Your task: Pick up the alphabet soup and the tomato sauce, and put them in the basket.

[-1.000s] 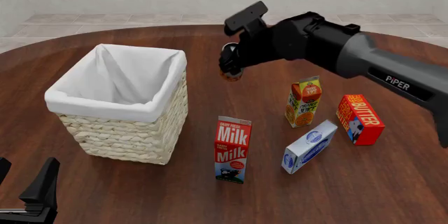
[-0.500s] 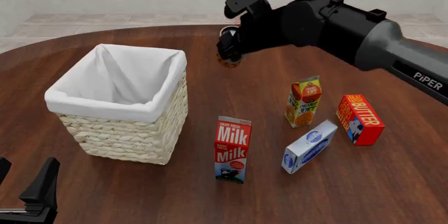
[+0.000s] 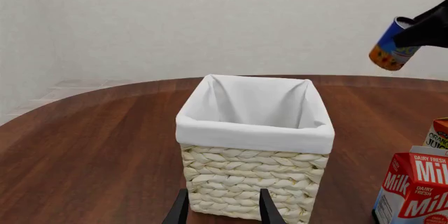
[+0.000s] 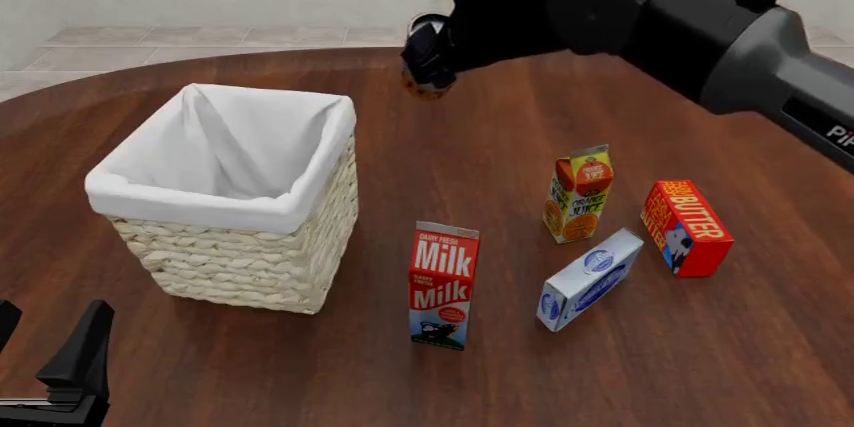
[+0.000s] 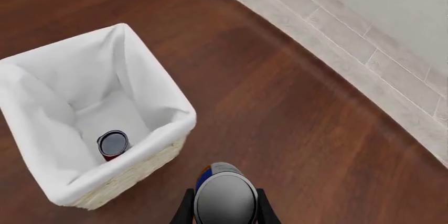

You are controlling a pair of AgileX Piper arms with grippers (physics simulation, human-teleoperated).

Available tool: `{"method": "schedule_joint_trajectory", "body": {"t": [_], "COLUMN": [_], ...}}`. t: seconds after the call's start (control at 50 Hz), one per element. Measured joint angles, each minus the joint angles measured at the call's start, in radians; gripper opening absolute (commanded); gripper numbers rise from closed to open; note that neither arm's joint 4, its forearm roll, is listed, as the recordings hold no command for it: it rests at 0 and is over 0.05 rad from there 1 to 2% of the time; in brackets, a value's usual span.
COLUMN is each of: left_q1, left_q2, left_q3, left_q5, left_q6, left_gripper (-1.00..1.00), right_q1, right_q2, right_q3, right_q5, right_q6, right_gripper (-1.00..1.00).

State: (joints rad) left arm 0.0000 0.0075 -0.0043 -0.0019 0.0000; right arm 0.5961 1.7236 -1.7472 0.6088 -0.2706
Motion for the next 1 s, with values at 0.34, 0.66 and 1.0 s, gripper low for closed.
{"method": "schedule_joint_trajectory", "body": {"t": [0.34, 0.66, 1.0], "left_q1": [0.000, 0.000, 0.000], "left_q2": [0.000, 0.000, 0.000], "left_q3": [0.000, 0.000, 0.000], "left_q5": [0.000, 0.000, 0.000], "left_q6": [0.000, 0.000, 0.000], "left_gripper": [1.00, 1.00, 1.00], "right_q1": [0.041, 0.081, 0.128], "right_q2": [0.007, 0.031, 0.057], "right_q3": [-0.060, -0.098, -0.129], "right_q5": [0.027, 0.031, 0.032], "right_q6": [-0.015, -0.015, -0.011], "right_gripper": [-1.00, -1.00, -1.00]}}
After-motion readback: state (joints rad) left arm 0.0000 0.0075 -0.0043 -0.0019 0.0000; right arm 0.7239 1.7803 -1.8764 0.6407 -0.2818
